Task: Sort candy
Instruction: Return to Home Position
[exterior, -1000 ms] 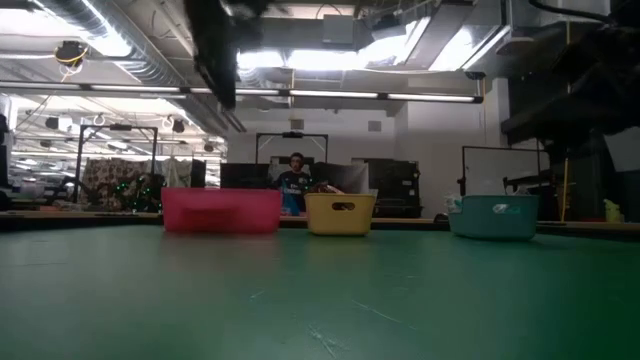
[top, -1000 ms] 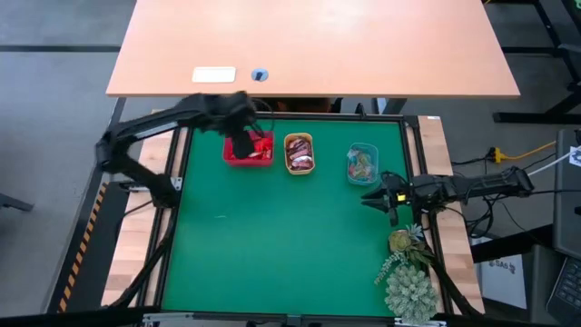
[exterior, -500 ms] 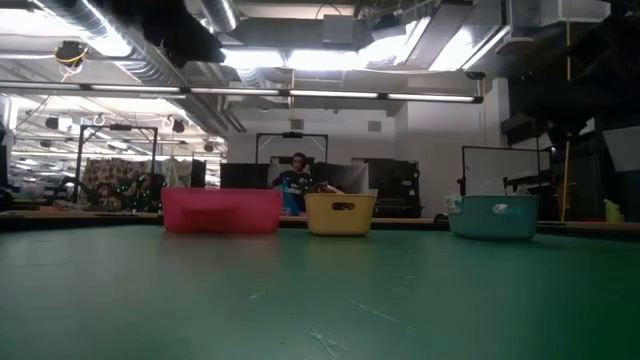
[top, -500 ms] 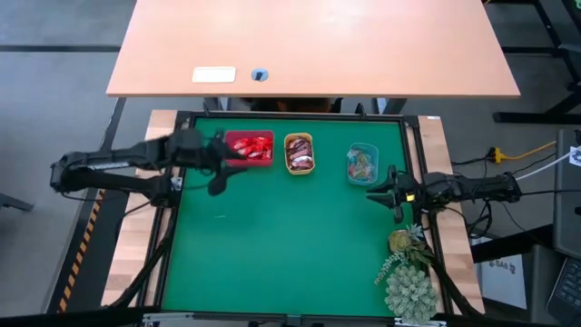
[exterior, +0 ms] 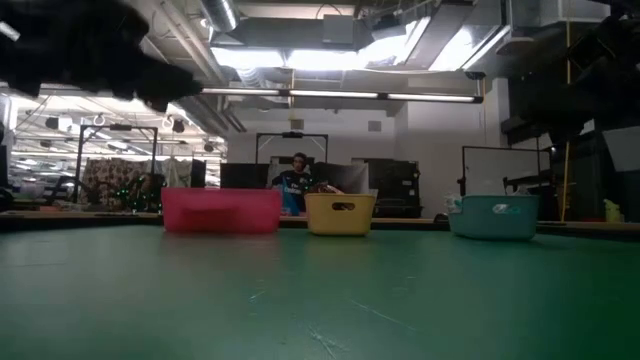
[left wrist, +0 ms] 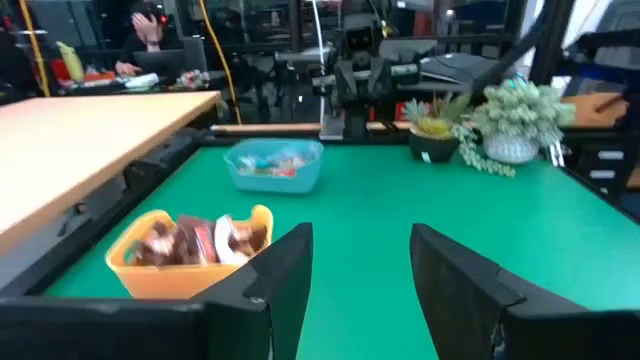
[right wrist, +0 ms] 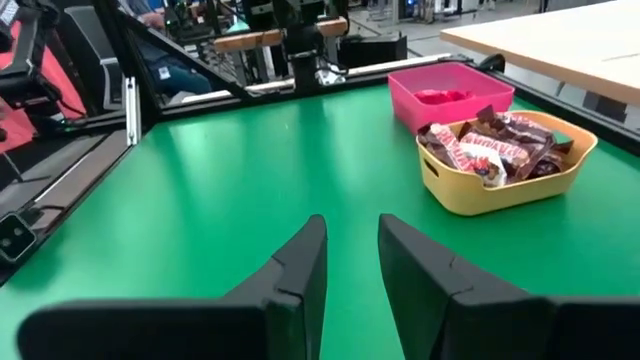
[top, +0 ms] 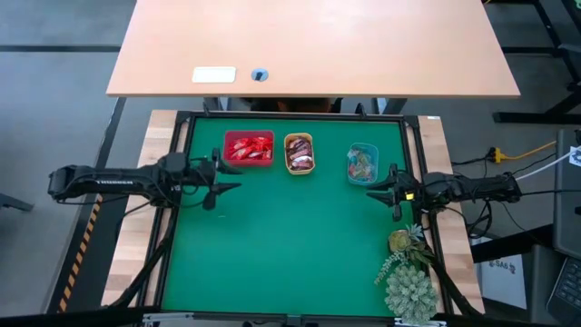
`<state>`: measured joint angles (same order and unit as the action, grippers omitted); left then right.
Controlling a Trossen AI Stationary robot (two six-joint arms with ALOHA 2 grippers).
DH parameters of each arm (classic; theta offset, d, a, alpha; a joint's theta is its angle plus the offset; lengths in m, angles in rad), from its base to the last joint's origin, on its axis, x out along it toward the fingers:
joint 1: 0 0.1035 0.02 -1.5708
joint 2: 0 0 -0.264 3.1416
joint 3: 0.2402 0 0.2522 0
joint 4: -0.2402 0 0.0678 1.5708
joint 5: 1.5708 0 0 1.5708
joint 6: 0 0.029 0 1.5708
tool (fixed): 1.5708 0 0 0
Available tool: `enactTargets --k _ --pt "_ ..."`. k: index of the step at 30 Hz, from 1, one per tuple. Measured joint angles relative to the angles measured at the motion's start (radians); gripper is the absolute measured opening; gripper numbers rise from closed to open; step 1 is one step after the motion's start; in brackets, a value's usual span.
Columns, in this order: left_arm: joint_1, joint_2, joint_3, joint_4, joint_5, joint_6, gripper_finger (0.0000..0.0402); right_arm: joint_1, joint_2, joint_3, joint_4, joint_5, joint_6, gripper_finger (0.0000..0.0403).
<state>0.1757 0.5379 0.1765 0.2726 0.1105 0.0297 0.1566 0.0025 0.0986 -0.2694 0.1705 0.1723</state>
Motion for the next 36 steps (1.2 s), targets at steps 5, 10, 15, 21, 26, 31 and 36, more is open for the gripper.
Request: enactTargets --k 5,10,15,21,26,31,36 --pt "0.000 -0.035 -0.134 0.126 0.015 -0.007 0.0163 0.000 0.000 0.002 -0.024 -0.005 -0.001 0.0095" --pt "0.001 -0.043 -0.169 0.146 0.026 0.008 0.0163 0.000 0.000 0.002 -0.027 -0.005 -0.001 0.0095" --pt "0.000 -0.043 -0.169 0.114 0.023 0.012 0.0163 0.000 0.002 0.002 -0.027 -0.006 -0.002 0.0095" --pt "0.001 -0.043 -0.169 0.110 0.004 0.006 0.0163 0.000 0.002 0.002 -0.027 -0.006 -0.002 0.0095" --pt "0.000 -0.043 -0.169 0.110 0.003 0.006 0.0163 0.000 0.002 0.002 -0.027 -0.006 -0.002 0.0095" --pt "0.000 -0.043 -0.169 0.109 0.003 0.006 0.0163 0.000 0.002 0.002 -0.027 -0.006 -0.002 0.0095" --pt "-0.020 -0.066 -0.169 0.105 0.001 0.005 0.0163 0.000 0.002 0.002 -0.027 -0.006 -0.002 0.0095"
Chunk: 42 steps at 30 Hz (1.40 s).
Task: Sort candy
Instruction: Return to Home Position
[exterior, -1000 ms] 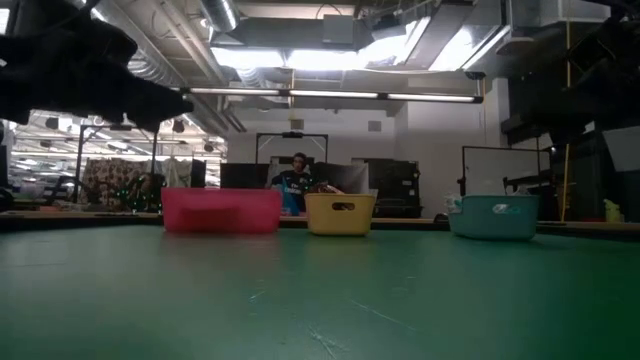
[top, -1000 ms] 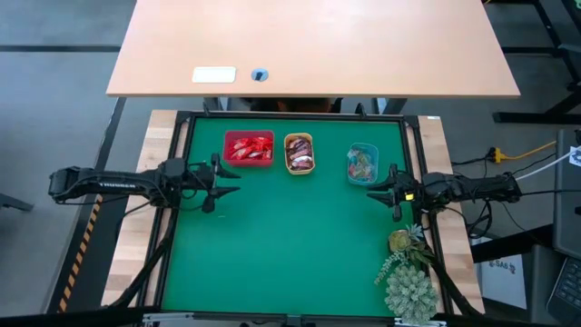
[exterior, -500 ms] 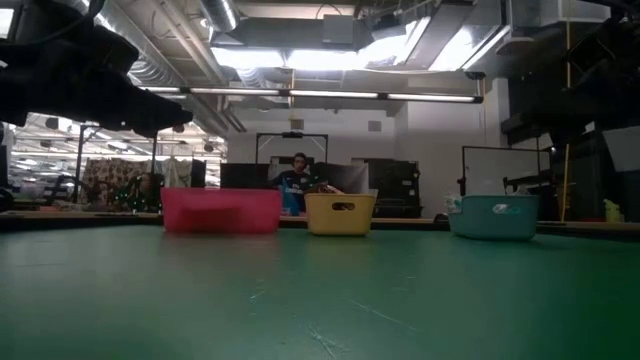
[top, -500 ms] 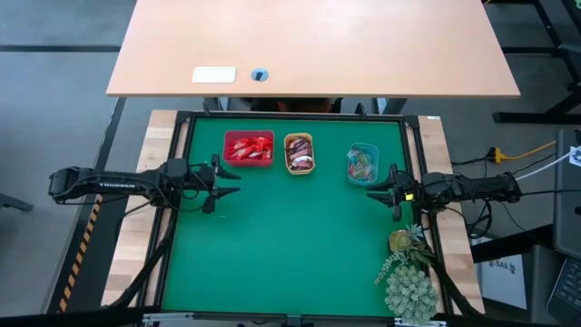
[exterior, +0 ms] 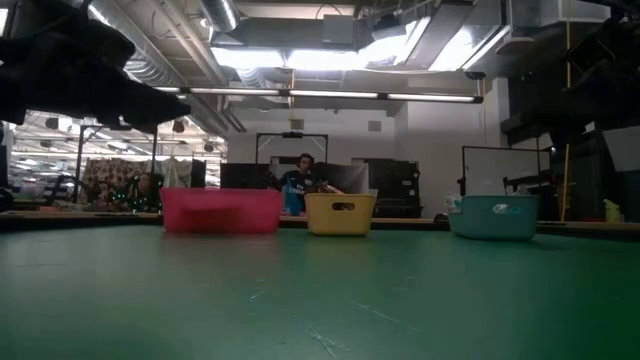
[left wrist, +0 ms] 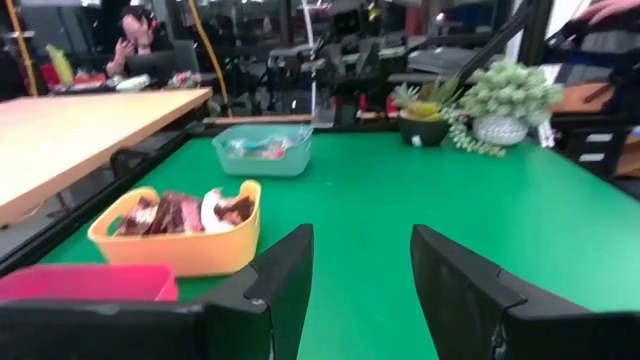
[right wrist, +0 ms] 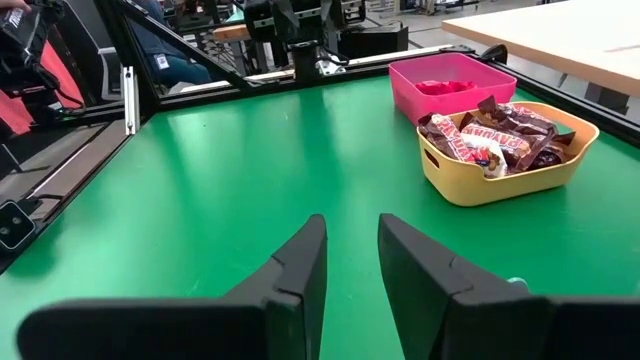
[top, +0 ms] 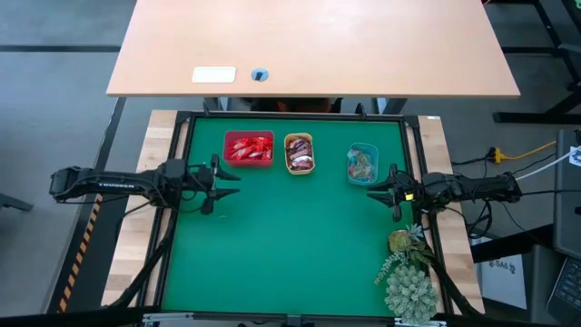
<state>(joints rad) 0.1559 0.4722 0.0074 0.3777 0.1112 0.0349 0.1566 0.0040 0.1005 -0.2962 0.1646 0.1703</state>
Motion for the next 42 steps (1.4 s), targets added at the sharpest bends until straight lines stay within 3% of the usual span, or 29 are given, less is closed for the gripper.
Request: enactTargets --k 35,42 --pt "-0.053 -0.467 0.000 -0.001 0.002 0.001 0.0163 0.000 -0.001 0.000 0.001 0.000 0.000 0.0095" --pt "-0.053 -0.470 0.000 0.017 0.003 0.000 0.0163 0.000 -0.001 0.000 0.003 -0.001 0.000 0.0095"
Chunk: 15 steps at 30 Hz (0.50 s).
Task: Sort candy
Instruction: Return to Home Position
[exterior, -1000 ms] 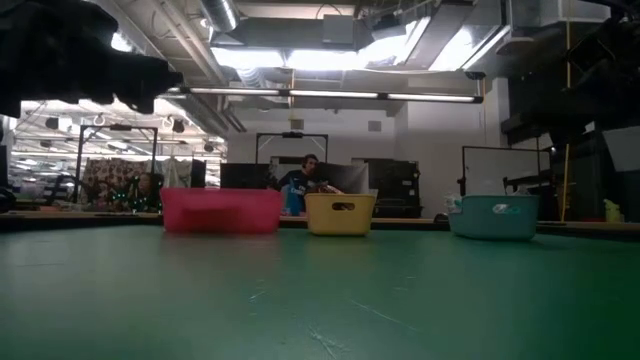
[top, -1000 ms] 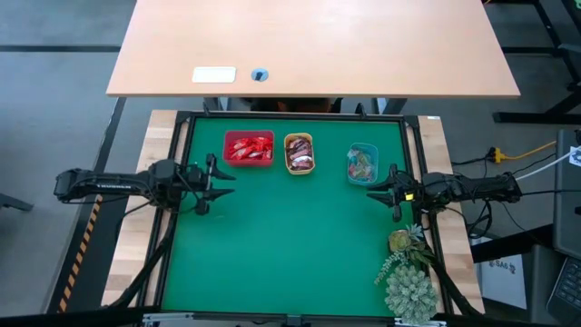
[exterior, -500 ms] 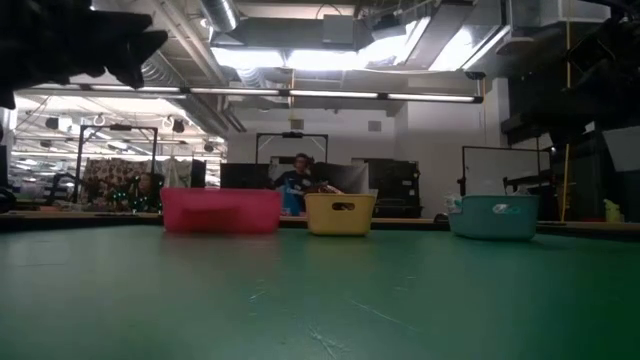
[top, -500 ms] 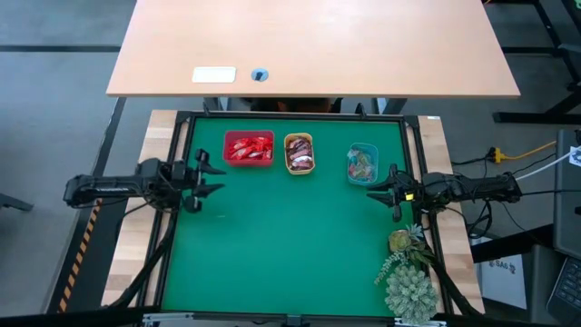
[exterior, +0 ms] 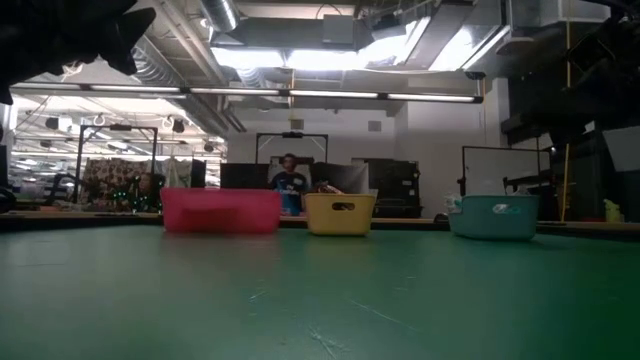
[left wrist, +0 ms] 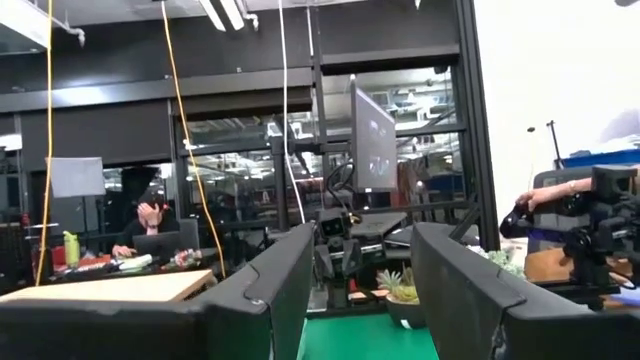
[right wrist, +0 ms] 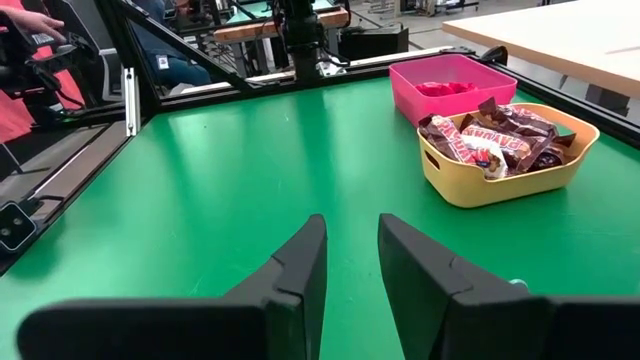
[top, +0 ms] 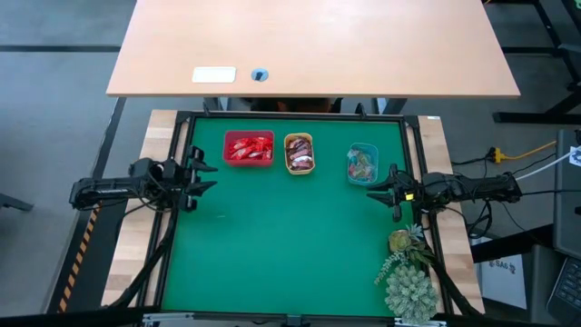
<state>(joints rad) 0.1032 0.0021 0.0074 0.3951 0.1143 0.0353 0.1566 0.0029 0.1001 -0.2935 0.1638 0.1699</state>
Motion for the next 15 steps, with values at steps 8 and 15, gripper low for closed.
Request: enactTargets --k 8,15 --pt "0.000 0.000 0.000 0.000 -0.003 0.000 0.0163 0.000 0.000 0.000 0.000 0.000 0.000 0.0095" --pt "0.000 0.000 0.000 -0.005 -0.005 0.000 0.0163 0.000 0.000 0.000 0.000 0.000 0.000 0.0095"
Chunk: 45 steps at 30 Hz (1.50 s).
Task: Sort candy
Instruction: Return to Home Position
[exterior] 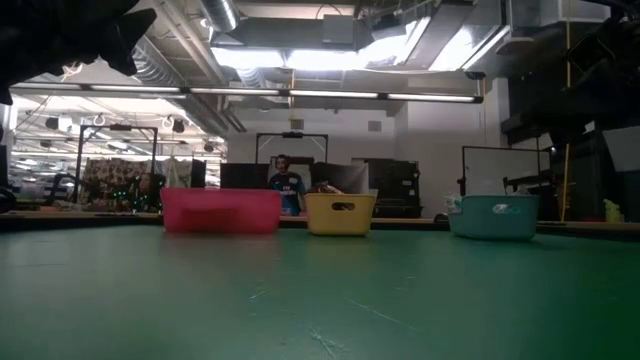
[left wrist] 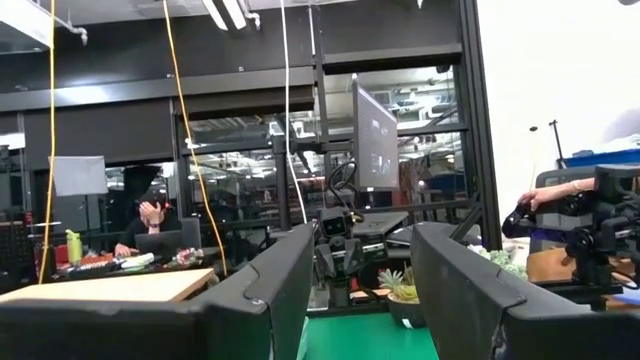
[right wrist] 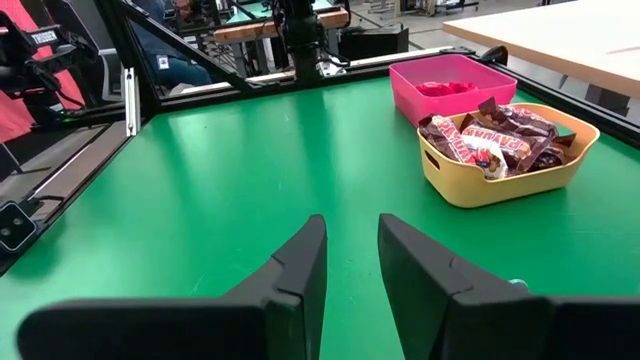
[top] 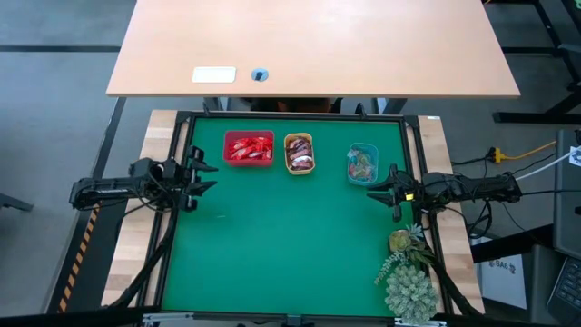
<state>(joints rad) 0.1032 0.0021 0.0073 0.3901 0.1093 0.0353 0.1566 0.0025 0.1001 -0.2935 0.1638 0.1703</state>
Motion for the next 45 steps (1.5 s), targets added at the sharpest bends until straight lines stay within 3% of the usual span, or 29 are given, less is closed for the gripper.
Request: enactTargets --k 13,26,45 --pt "0.000 0.000 0.000 -0.045 -0.001 0.000 0.0163 0.000 0.000 0.000 0.000 0.000 0.000 0.0095" --pt "0.000 0.000 0.000 -0.357 -0.001 0.001 0.0163 0.000 0.000 0.000 0.000 0.000 0.000 0.0095" --pt "0.000 0.000 0.000 -0.363 -0.024 0.000 0.0163 -0.001 0.000 0.000 0.000 0.000 0.000 0.0095"
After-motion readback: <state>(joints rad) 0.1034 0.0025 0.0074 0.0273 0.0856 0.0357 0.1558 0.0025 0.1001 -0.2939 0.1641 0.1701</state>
